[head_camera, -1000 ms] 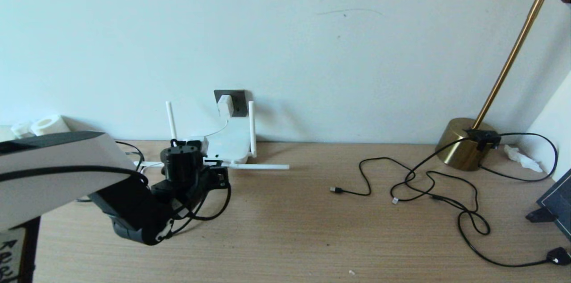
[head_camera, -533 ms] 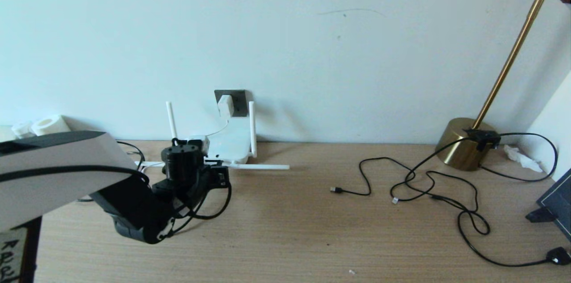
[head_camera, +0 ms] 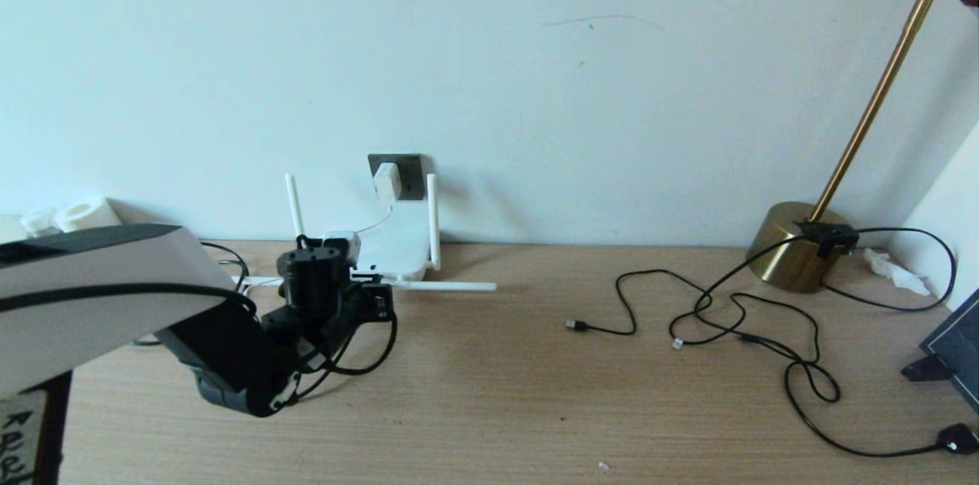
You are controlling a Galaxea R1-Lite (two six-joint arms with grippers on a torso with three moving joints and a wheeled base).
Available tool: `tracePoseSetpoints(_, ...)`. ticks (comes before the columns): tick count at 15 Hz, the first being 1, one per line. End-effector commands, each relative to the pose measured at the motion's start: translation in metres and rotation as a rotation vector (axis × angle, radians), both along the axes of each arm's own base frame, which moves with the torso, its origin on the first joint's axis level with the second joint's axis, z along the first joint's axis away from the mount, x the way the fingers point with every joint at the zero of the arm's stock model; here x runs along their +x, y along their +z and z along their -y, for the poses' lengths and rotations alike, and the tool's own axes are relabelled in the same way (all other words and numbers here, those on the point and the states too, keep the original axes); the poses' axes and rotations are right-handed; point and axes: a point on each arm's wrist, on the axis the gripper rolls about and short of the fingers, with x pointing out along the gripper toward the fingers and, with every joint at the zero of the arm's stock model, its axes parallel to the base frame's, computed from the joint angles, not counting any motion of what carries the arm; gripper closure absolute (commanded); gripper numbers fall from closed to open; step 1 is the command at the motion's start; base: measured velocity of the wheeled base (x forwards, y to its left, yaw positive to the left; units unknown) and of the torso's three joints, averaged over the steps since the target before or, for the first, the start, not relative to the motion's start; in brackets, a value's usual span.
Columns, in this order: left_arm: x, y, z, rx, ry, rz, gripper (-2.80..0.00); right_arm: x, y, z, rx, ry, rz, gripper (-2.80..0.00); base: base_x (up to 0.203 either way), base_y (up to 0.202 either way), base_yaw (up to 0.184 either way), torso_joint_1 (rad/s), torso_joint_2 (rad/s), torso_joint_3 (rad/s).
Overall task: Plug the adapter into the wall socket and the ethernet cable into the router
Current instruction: Plug cable into router interface
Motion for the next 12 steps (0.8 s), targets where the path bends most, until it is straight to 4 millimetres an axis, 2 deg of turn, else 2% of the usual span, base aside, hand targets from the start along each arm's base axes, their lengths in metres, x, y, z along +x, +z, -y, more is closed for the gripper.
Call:
tracePoseSetpoints(1,0.0007,0.0008,0.0001,-0.003,0.001,0.009,0.0,0.0001,0.0001,0.0,-0.002,0.0,-0.001,-2.8,0.0,0.0,0.0,0.0,0.0,0.0)
tracePoseSetpoints(12,0.0029,-0.0025,-0.0047,-0.009,-0.013,-0.001,0.0,0.0001,0.0001,0.0,-0.001,0.0,-0.001,-2.8,0.0,0.0,0.0,0.0,0.0,0.0)
